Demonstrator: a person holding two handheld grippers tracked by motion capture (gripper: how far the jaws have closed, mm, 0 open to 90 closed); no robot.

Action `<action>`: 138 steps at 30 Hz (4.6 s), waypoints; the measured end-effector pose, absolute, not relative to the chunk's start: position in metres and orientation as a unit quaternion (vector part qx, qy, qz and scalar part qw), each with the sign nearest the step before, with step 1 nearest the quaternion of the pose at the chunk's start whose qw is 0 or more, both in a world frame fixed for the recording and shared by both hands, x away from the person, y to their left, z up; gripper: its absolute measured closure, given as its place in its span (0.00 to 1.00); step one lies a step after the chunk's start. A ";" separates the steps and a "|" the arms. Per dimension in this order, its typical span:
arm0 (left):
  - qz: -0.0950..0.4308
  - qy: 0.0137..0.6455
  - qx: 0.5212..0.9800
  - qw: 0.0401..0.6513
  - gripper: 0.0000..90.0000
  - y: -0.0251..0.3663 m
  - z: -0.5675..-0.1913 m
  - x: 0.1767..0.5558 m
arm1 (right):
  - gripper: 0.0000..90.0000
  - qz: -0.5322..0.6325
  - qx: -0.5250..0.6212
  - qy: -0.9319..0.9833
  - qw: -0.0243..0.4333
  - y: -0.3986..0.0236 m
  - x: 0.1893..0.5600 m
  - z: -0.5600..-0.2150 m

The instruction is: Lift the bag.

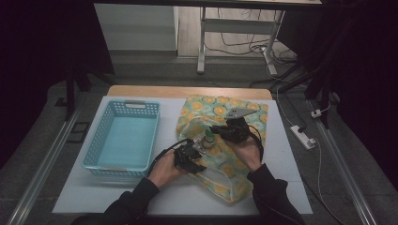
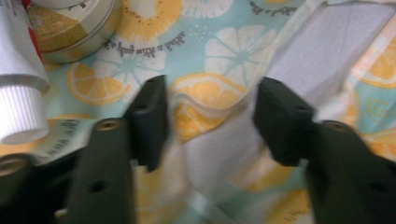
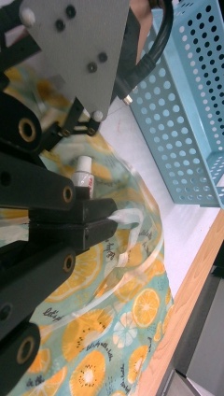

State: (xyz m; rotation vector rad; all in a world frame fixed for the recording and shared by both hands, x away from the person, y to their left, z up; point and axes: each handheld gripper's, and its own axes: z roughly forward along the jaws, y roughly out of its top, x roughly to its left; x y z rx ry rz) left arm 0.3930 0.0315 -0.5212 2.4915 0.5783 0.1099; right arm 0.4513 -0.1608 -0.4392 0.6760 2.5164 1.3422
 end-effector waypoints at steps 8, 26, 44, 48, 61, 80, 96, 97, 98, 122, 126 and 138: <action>0.027 0.234 0.929 0.287 0.98 0.034 -0.520 0.391 | 1.00 0.454 0.228 0.855 0.104 -0.160 0.451 -0.440; 0.031 0.271 0.914 0.299 1.00 0.044 -0.497 0.383 | 1.00 0.457 0.229 0.854 0.102 -0.162 0.451 -0.437; 0.023 0.293 0.896 0.334 1.00 0.053 -0.470 0.385 | 1.00 0.448 0.209 0.864 0.096 -0.156 0.448 -0.430; 0.014 0.297 0.890 0.345 1.00 0.056 -0.464 0.388 | 1.00 0.449 0.207 0.864 0.093 -0.153 0.448 -0.427; -0.006 0.306 0.875 0.374 1.00 0.070 -0.441 0.398 | 1.00 0.443 0.191 0.871 0.091 -0.146 0.447 -0.409; -0.037 0.320 0.851 0.415 1.00 0.099 -0.401 0.423 | 1.00 0.437 0.180 0.877 0.089 -0.140 0.447 -0.386; -0.037 0.317 0.836 0.447 1.00 0.112 -0.362 0.433 | 1.00 0.465 0.172 0.865 0.079 -0.142 0.449 -0.360; -0.037 0.317 0.835 0.449 1.00 0.112 -0.359 0.433 | 1.00 0.466 0.172 0.864 0.079 -0.142 0.449 -0.358; -0.036 0.316 0.834 0.450 1.00 0.113 -0.356 0.434 | 1.00 0.467 0.171 0.864 0.080 -0.142 0.449 -0.356; 0.022 0.312 0.803 0.508 1.00 0.124 -0.275 0.438 | 1.00 0.484 0.149 0.855 0.110 -0.130 0.449 -0.275; 0.030 0.313 0.797 0.516 1.00 0.126 -0.265 0.439 | 1.00 0.490 0.149 0.851 0.116 -0.131 0.448 -0.263; 0.058 0.322 0.780 0.534 1.00 0.139 -0.238 0.438 | 1.00 0.504 0.149 0.841 0.129 -0.133 0.449 -0.241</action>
